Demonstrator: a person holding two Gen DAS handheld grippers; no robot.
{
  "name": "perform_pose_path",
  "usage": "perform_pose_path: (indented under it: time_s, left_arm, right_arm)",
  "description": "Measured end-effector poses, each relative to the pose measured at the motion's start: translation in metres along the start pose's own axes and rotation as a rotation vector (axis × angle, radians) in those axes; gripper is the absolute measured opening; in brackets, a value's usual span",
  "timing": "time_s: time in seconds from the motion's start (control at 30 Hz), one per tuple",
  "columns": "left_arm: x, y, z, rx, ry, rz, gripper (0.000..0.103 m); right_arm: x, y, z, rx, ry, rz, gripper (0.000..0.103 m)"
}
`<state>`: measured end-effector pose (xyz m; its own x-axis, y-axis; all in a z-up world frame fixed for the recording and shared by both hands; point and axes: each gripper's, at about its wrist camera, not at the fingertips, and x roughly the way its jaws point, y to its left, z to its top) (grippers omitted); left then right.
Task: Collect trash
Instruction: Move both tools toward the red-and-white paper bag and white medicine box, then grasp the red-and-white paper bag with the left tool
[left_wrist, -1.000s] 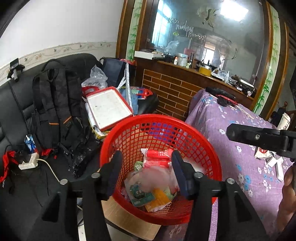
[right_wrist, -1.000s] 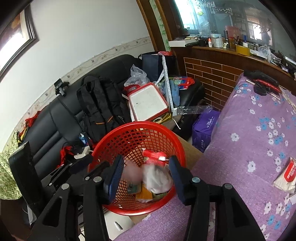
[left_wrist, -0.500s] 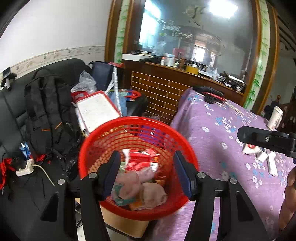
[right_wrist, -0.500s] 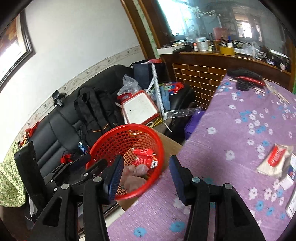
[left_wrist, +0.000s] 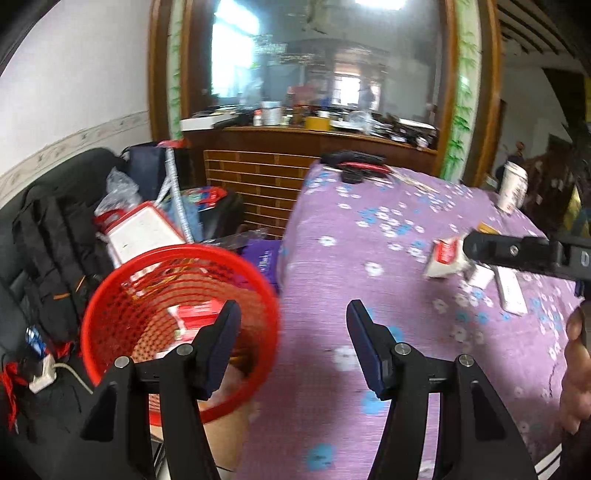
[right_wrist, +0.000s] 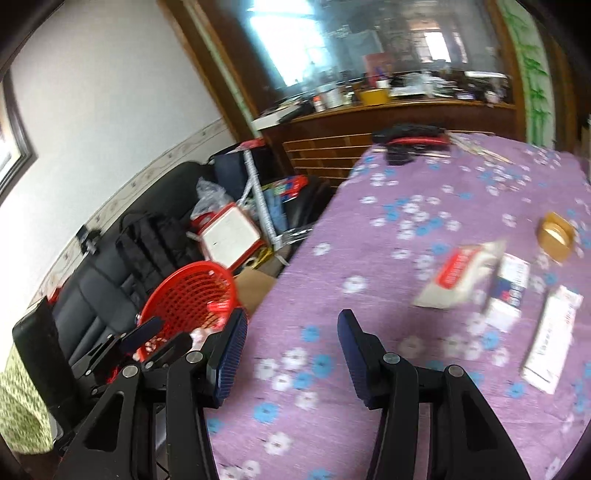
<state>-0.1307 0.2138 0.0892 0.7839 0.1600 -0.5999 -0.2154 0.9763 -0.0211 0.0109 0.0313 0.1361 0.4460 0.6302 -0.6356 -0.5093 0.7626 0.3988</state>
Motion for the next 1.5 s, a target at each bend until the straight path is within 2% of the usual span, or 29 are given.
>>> perform_pose_path:
  time_s: [0.17,0.27,0.43,0.53,0.63,0.7,0.8,0.87,0.93,1.13,1.17,1.2,1.23,1.37,1.5]
  left_arm:
    - [0.004,-0.047,0.005,0.089,0.017,-0.046,0.061]
    - [0.007,-0.077,0.010,0.157,0.027,-0.081,0.068]
    - [0.025,-0.136,0.025,0.309,0.053,-0.122,0.074]
    - [0.049,-0.165,0.034,0.353,0.097,-0.147,0.074]
    - [0.078,-0.188,0.038,0.393,0.156,-0.158,0.074]
    - [0.104,-0.202,0.043,0.430,0.181,-0.128,0.074]
    - [0.131,-0.216,0.047,0.456,0.210,-0.100,0.074]
    - [0.145,-0.223,0.047,0.486,0.231,-0.111,0.074]
    - [0.160,-0.230,0.048,0.522,0.225,-0.074,0.074]
    - [0.199,-0.229,0.056,0.472,0.255,-0.083,0.072]
    - [0.204,-0.229,0.055,0.456,0.263,-0.091,0.061]
    - [0.209,-0.227,0.055,0.434,0.283,-0.101,0.045]
    - [0.214,-0.227,0.055,0.415,0.299,-0.102,0.040]
    - [0.214,-0.220,0.055,0.343,0.275,-0.103,0.038]
    - [0.196,-0.203,0.054,0.246,0.248,-0.112,0.038]
  right_arm:
    - [-0.034,-0.052,0.005,0.072,-0.058,-0.065,0.055]
    - [-0.060,-0.087,0.008,0.079,-0.096,-0.117,0.055]
    - [-0.086,-0.153,0.014,0.097,-0.082,-0.232,0.055]
    - [-0.091,-0.187,0.018,0.135,-0.068,-0.267,0.055]
    - [-0.090,-0.216,0.017,0.168,-0.059,-0.277,0.055]
    - [-0.085,-0.228,0.015,0.186,-0.062,-0.275,0.055]
    - [-0.080,-0.247,0.010,0.247,-0.097,-0.224,0.055]
    - [-0.075,-0.258,0.006,0.286,-0.112,-0.171,0.055]
    - [-0.070,-0.264,0.003,0.303,-0.108,-0.152,0.055]
    - [-0.066,-0.268,0.000,0.298,-0.108,-0.126,0.055]
    - [-0.066,-0.267,0.000,0.296,-0.109,-0.128,0.055]
    - [-0.065,-0.267,-0.001,0.293,-0.106,-0.128,0.055]
    - [-0.064,-0.267,-0.002,0.289,-0.103,-0.126,0.055]
    - [-0.059,-0.268,-0.003,0.278,-0.091,-0.142,0.055]
    - [-0.055,-0.265,-0.003,0.245,-0.089,-0.180,0.055]
